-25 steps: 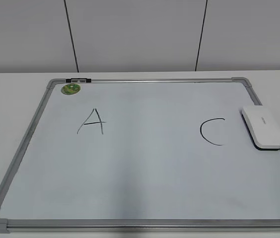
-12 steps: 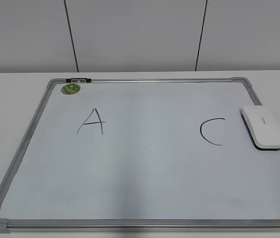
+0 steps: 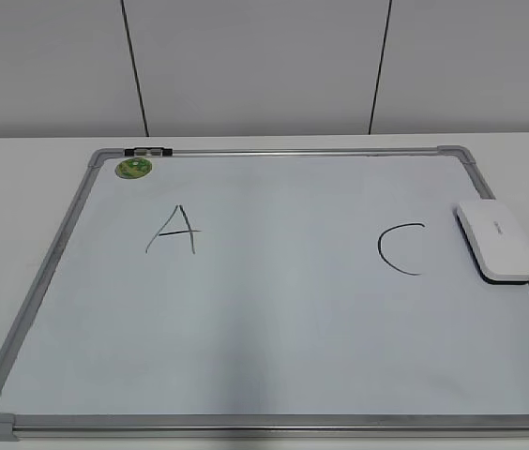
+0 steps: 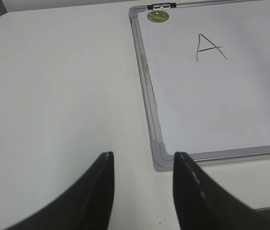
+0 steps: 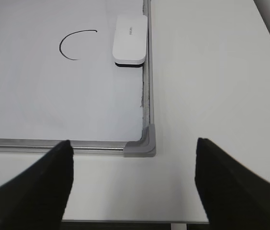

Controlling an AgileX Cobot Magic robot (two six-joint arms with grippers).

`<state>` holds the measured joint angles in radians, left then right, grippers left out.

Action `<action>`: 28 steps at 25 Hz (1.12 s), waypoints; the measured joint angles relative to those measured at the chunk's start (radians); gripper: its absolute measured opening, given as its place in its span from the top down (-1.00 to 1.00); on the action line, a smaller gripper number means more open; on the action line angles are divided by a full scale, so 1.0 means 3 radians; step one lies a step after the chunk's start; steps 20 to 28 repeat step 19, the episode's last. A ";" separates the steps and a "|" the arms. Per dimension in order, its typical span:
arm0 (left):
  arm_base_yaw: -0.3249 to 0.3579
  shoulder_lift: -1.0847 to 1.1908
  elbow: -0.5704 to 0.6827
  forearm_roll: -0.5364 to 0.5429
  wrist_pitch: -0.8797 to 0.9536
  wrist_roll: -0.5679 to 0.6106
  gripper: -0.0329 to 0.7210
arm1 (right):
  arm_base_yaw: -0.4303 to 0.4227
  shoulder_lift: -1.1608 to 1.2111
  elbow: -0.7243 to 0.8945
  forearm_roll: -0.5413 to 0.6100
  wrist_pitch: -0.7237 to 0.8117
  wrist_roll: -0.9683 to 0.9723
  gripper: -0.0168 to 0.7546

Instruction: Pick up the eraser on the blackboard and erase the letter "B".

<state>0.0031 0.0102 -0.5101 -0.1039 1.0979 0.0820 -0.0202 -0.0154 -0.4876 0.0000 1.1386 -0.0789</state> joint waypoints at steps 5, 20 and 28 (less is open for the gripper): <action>0.0000 0.0000 0.0000 0.0000 0.0000 0.0000 0.20 | 0.0000 0.0000 0.0000 0.0000 0.0000 0.0000 -0.57; 0.0000 0.0000 0.0000 0.0000 0.0000 0.0000 0.22 | 0.0000 0.0000 0.0000 0.0000 0.0000 0.0005 -0.57; 0.0000 0.0000 0.0000 0.0000 0.0000 0.0000 0.22 | 0.0000 0.0000 0.0000 0.0000 0.0000 0.0005 -0.57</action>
